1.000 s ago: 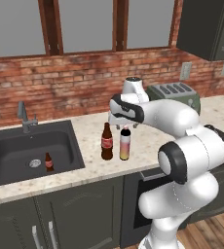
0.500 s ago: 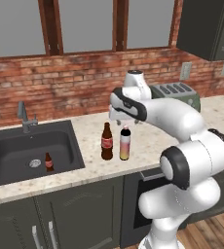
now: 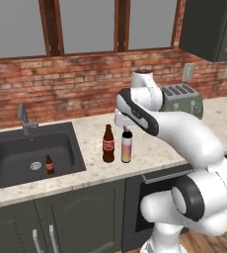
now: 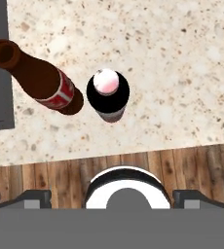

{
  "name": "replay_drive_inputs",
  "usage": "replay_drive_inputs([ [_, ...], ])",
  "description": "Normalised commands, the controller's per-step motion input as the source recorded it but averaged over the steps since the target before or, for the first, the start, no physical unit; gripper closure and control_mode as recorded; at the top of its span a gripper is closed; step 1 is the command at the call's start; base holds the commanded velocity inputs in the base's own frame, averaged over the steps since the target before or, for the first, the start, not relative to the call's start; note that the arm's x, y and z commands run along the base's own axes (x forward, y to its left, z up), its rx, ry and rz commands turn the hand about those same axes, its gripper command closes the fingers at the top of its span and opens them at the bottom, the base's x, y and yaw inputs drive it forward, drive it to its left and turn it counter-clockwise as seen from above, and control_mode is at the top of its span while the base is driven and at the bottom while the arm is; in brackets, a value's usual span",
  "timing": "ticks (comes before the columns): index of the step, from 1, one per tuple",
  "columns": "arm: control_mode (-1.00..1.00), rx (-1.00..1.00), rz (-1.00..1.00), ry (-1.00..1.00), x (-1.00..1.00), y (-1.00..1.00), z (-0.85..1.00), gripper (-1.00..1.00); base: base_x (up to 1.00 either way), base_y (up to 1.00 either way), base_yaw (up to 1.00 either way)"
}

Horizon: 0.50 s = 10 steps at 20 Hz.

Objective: Place the large bottle from the dining counter next to the other large bottle outside the sink, and place the small bottle from the dining counter next to the other small bottle inside the sink.

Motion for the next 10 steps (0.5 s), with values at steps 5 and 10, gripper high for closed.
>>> replay_drive_inputs([
  [5,-1.00,-0.05,0.12,0.03,-0.59,-0.32,0.25,-1.00,0.00,0.00,0.00],
  [10,-1.00,-0.02,0.23,0.03,-0.51,-0.23,0.04,-1.00,0.00,0.00,0.00],
])
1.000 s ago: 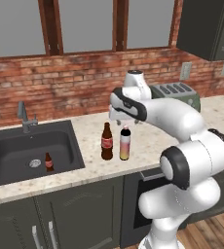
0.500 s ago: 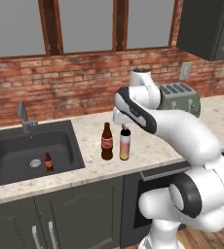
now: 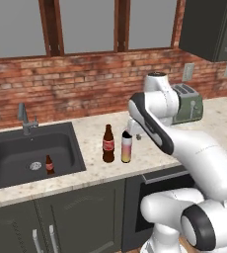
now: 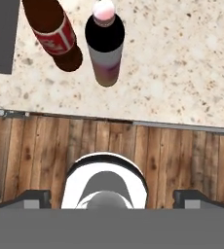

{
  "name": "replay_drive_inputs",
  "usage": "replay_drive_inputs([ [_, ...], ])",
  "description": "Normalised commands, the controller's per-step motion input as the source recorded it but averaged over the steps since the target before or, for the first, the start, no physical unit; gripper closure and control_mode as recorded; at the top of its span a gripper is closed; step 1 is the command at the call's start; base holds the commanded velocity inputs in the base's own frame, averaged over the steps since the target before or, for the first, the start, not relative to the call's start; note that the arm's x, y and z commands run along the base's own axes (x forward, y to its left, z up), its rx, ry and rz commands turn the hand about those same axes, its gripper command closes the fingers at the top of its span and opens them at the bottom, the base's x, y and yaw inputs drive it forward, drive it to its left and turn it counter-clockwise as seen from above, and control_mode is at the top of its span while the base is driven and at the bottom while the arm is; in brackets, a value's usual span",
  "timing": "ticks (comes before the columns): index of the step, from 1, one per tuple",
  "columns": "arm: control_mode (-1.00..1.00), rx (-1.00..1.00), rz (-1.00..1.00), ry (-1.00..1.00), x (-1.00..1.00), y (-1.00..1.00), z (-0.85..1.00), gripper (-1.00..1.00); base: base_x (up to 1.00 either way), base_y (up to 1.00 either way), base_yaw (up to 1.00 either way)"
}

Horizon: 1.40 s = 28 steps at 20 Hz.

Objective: Place the large bottle from the dining counter next to the other large bottle outside the sink, and place the small bottle from the dining counter next to the other small bottle inside the sink.

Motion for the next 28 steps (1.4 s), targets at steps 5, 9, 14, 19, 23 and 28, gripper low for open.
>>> replay_drive_inputs([
  [5,-1.00,0.01,0.10,0.00,-0.70,-0.10,0.00,-1.00,0.00,0.00,0.00],
  [9,-1.00,0.10,-0.02,0.00,-0.69,0.00,0.00,-1.00,0.00,0.00,0.00],
  [14,-1.00,0.06,-0.09,0.00,-0.43,0.00,0.00,-1.00,0.00,0.00,0.00],
  [19,-1.00,0.00,-0.01,-0.01,-0.04,0.00,0.01,-1.00,0.00,0.00,0.00],
  [23,-1.00,0.00,0.00,0.00,0.00,0.00,0.00,-1.00,0.00,0.00,0.00],
  [28,-1.00,0.00,0.00,0.00,0.00,0.00,0.00,-1.00,0.00,0.00,0.00],
])
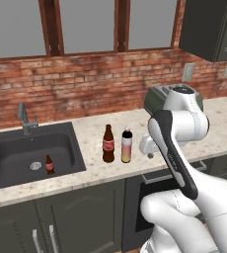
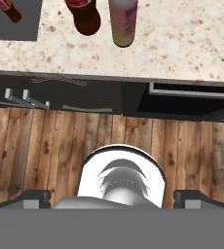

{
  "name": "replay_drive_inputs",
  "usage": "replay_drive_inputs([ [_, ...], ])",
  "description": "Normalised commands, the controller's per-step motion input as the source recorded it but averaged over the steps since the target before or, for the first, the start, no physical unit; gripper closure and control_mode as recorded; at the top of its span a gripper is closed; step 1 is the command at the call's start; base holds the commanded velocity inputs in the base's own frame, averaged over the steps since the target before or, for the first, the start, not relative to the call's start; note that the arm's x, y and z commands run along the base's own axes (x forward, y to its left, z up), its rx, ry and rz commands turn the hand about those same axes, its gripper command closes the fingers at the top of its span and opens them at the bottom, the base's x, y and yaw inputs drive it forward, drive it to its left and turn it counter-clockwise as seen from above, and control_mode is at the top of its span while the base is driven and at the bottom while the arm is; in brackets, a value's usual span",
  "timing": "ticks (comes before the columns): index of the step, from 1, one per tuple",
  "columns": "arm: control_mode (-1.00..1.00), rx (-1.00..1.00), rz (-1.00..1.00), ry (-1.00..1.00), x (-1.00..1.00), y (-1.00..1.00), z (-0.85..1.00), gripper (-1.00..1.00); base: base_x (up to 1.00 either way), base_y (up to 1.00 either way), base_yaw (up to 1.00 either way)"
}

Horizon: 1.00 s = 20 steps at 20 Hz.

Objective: Place the large bottle from the dining counter next to the other large bottle outside the sink, and place the small bottle from the dining counter next to the other small bottle inside the sink.

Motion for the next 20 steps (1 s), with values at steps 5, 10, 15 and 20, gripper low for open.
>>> replay_drive_inputs([
  [5,-1.00,0.00,0.00,0.00,0.00,0.00,0.00,-1.00,0.00,0.00,0.00],
  [10,1.00,0.00,0.00,0.00,0.00,0.00,0.00,-1.00,0.00,0.00,0.00],
  [15,1.00,0.00,0.00,0.00,0.00,0.00,0.00,-1.00,-0.33,-0.06,-0.03],
  [20,1.00,0.00,0.00,0.00,0.00,0.00,0.00,-1.00,-0.99,-0.22,-0.16],
])
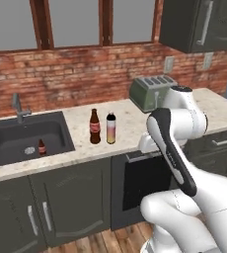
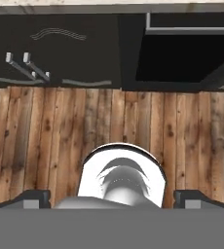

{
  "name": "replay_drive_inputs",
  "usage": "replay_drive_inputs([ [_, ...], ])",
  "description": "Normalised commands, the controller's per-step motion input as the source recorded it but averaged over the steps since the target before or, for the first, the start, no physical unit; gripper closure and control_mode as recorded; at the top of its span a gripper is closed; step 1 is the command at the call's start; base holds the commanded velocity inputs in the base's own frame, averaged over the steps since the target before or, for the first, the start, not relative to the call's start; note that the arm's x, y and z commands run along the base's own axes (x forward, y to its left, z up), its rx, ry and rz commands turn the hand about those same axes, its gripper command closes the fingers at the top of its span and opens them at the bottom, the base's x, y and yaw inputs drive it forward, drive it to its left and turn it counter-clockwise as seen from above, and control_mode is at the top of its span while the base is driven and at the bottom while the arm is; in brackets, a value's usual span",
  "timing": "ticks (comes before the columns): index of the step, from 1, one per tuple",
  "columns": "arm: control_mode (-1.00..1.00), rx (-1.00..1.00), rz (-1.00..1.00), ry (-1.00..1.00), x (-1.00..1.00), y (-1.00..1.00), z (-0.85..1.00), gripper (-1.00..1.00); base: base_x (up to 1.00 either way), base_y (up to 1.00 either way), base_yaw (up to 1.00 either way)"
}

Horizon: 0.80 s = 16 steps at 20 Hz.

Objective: Place the large bottle from the dining counter next to the other large bottle outside the sink, and place the small bottle from the dining counter next to the other small bottle inside the sink.

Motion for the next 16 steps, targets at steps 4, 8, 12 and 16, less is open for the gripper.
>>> replay_drive_inputs([
  [4,1.00,0.00,0.00,0.00,0.00,0.00,0.00,-1.00,-0.30,-0.23,-0.68],
  [8,1.00,0.00,0.00,0.00,0.00,0.00,0.00,-1.00,0.00,-0.02,-0.94],
  [12,1.00,0.00,0.00,0.00,0.00,0.00,0.00,-1.00,0.00,0.00,-0.97],
  [16,1.00,0.00,0.00,0.00,0.00,0.00,0.00,-1.00,0.00,-0.03,-0.96],
])
